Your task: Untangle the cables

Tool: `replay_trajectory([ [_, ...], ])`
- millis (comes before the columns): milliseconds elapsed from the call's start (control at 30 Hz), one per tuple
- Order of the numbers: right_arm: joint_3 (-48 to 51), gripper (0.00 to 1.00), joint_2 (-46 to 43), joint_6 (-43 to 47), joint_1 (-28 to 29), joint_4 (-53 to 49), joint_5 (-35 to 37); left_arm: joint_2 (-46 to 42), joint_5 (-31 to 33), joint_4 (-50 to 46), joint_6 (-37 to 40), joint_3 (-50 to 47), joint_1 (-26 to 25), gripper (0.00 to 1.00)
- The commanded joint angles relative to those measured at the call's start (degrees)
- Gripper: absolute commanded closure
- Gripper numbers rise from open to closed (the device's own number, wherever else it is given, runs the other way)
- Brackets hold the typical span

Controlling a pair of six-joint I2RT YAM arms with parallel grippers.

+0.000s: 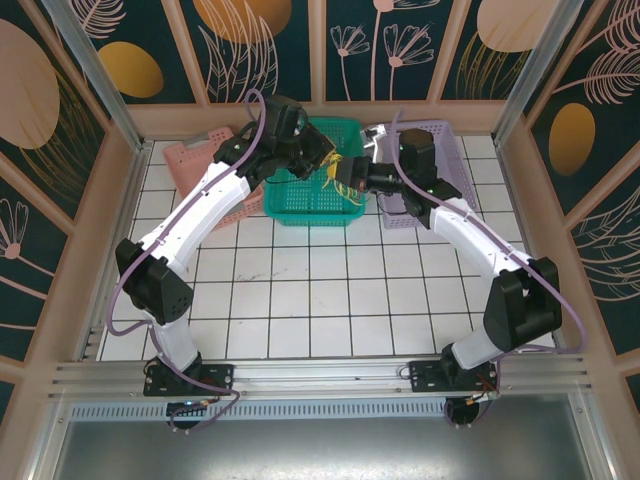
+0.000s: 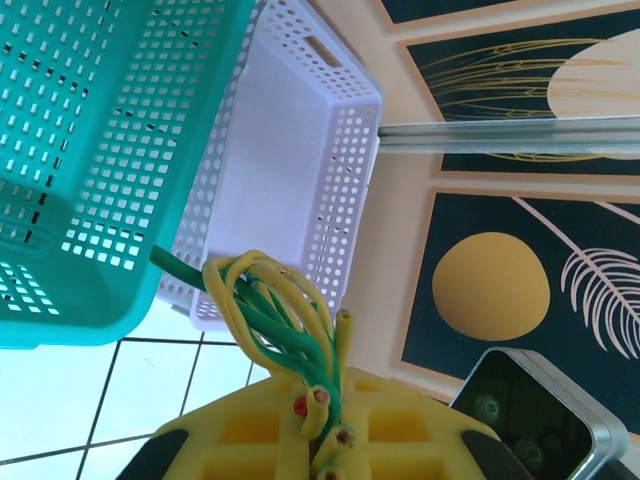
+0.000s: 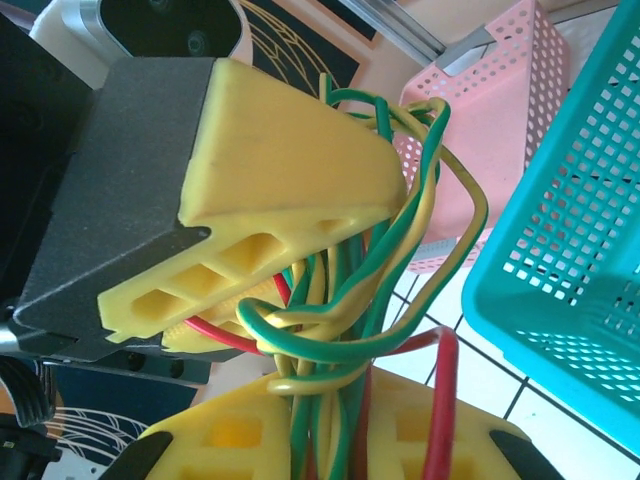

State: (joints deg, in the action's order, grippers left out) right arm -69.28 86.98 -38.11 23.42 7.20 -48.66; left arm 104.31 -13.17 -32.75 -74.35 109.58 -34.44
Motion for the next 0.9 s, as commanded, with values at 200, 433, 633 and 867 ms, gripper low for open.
replay_trajectory([
  [200,5.8,1.00,-2.6,-15.2,0.5,15.4,-19.0,-5.8,-5.5,18.7,19.3,-9.6,0.4,1.00],
  [433,-6.3,1.00,-2.1,22.5,3.8,-28.5,8.5,-5.2,-4.7,16.1,11.1,-7.5,1.3,0.53],
  [633,-2.1,1.00,-4.7,36.0,6.8,-23.0,36.7,-3.7,-2.1,2.0,1.6,0.2,1.5,0.27],
  [867,8.4,1.00,-9.7,57.5,12.3,0.1,58.4,0.7,-0.1,-16.5,-1.8,13.5,1.5,0.23],
])
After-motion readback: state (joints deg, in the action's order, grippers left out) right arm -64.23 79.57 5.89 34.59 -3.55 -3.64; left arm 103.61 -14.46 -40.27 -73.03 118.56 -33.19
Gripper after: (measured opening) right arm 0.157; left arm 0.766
